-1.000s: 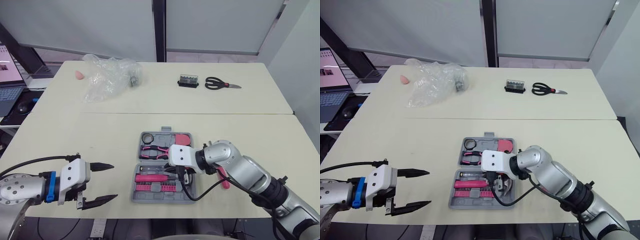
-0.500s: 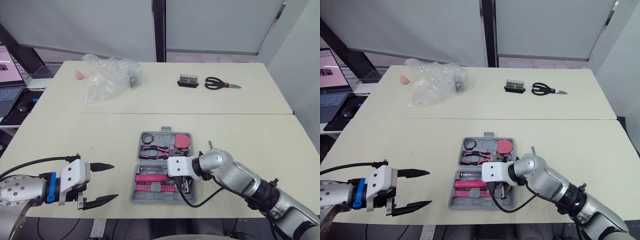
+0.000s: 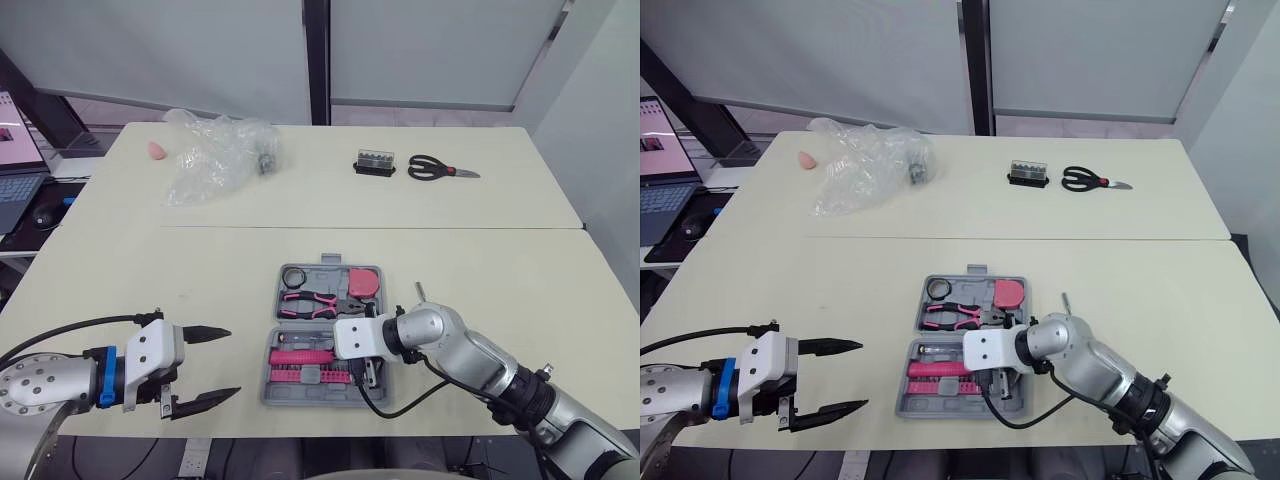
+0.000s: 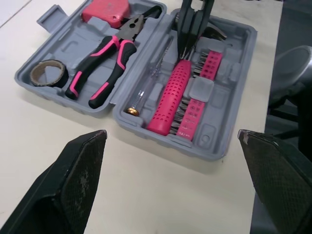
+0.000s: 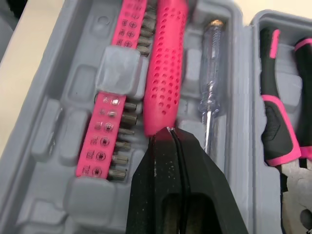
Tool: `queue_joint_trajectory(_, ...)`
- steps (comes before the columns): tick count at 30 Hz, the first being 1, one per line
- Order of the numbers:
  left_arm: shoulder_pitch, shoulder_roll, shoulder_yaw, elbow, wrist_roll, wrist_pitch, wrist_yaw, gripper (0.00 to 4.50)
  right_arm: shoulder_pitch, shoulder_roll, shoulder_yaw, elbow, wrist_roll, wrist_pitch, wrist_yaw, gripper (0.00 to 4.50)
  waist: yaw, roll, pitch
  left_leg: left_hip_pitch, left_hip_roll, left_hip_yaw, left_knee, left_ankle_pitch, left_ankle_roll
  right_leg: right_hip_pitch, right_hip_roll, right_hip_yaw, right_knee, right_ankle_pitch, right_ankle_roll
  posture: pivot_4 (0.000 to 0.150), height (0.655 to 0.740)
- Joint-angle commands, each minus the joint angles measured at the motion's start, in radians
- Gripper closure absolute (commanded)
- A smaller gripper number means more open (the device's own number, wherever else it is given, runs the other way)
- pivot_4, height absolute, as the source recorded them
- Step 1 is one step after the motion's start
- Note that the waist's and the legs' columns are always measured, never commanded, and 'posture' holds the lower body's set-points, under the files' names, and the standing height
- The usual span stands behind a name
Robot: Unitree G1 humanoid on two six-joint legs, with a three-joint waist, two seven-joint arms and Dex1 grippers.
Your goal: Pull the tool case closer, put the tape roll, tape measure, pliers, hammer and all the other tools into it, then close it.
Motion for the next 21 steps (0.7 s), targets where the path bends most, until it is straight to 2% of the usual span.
queue_joint_trajectory(1,-0.010,-0.014,0.056,0.037,-0.024,0.000,0.023,0.00,0.009,-0.026,-0.170,-0.092,0.092,-0.018,-0.004,4.49,0.001,0.000,0.000,0.000,0.000,0.000,0.000,0.000,0.000,0.000,0.000,0.000,0.000,0.000,0.000,0.150,0.7400)
queue_joint_trajectory(5,-0.031,-0.020,0.088,0.114,-0.025,-0.019,0.033,0.00,0.062,-0.117,-0.387,-0.141,0.188,-0.064,0.003,4.49,0.007,0.000,0.000,0.000,-0.001,-0.001,0.000,0.000,0.000,0.001,-0.001,-0.001,-0.001,0.000,0.000,0.150,0.7400)
queue_joint_trajectory(8,-0.044,-0.016,0.106,0.187,-0.021,-0.042,0.020,0.00,0.115,-0.230,-0.540,-0.143,0.238,-0.082,0.030,4.49,0.007,0.000,0.000,0.000,-0.002,0.000,0.000,0.000,0.000,0.002,-0.002,-0.001,-0.001,0.000,0.000,0.150,0.7400)
queue_joint_trajectory(11,-0.046,-0.007,0.126,0.270,-0.015,-0.072,-0.005,0.00,0.205,-0.377,-0.681,-0.099,0.278,-0.112,0.099,3.99,0.004,0.000,0.000,0.000,-0.002,0.000,0.000,0.000,0.000,0.002,-0.002,-0.001,-0.002,0.000,0.000,0.150,0.7400)
queue_joint_trajectory(15,-0.032,0.004,0.140,0.384,0.007,-0.118,-0.037,0.00,0.377,-0.538,-0.820,0.016,0.283,-0.194,0.179,2.95,0.003,0.000,0.000,0.000,-0.001,0.001,-0.001,0.000,0.000,0.002,-0.002,-0.001,-0.002,0.000,0.000,0.150,0.7400)
queue_joint_trajectory(21,0.017,-0.001,0.151,0.482,0.027,-0.169,-0.059,0.00,0.642,-0.649,-0.950,0.082,0.258,-0.280,0.257,1.45,-0.002,0.000,0.000,0.001,-0.001,0.002,-0.001,0.000,0.000,0.003,-0.002,0.000,-0.002,0.000,0.000,0.150,0.7400)
